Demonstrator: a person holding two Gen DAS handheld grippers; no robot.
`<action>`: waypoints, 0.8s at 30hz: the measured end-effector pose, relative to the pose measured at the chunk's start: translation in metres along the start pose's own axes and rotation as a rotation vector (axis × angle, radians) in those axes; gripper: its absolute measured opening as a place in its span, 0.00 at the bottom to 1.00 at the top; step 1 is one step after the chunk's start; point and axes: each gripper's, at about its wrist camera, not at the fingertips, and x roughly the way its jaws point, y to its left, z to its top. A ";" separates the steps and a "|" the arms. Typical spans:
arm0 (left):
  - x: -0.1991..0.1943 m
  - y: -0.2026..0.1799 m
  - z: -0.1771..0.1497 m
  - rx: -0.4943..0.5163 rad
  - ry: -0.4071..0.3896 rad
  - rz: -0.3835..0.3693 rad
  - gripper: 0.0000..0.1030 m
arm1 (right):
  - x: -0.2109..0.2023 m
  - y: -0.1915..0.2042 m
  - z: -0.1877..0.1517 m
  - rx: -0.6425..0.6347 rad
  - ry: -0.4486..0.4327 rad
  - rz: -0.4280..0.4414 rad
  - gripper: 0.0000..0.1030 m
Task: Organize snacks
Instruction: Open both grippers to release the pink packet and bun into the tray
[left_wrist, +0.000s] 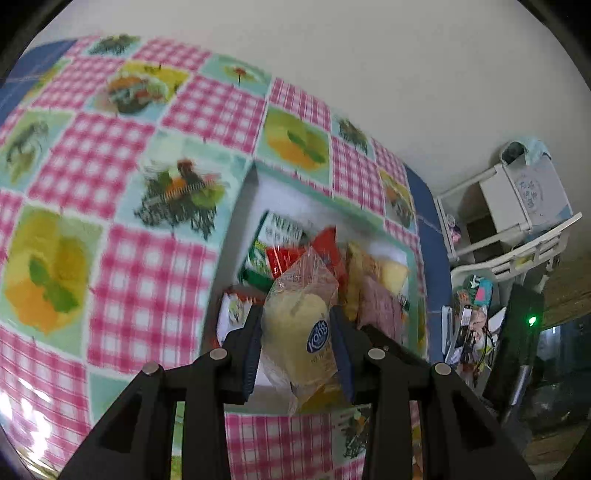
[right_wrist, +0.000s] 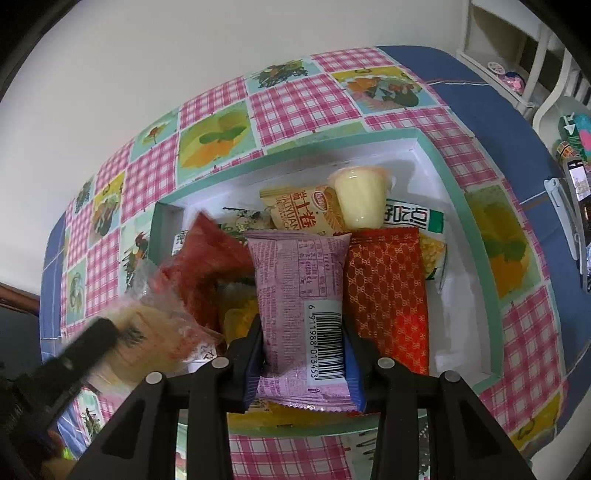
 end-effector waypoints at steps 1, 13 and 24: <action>0.003 0.001 -0.003 -0.006 0.011 0.007 0.36 | 0.000 0.000 0.000 -0.001 0.001 -0.003 0.40; 0.007 0.023 -0.022 -0.074 0.043 0.081 0.66 | -0.004 0.005 -0.009 -0.048 0.003 -0.022 0.68; -0.029 0.027 -0.029 -0.044 -0.070 0.212 0.94 | -0.013 0.017 -0.023 -0.117 -0.033 -0.022 0.98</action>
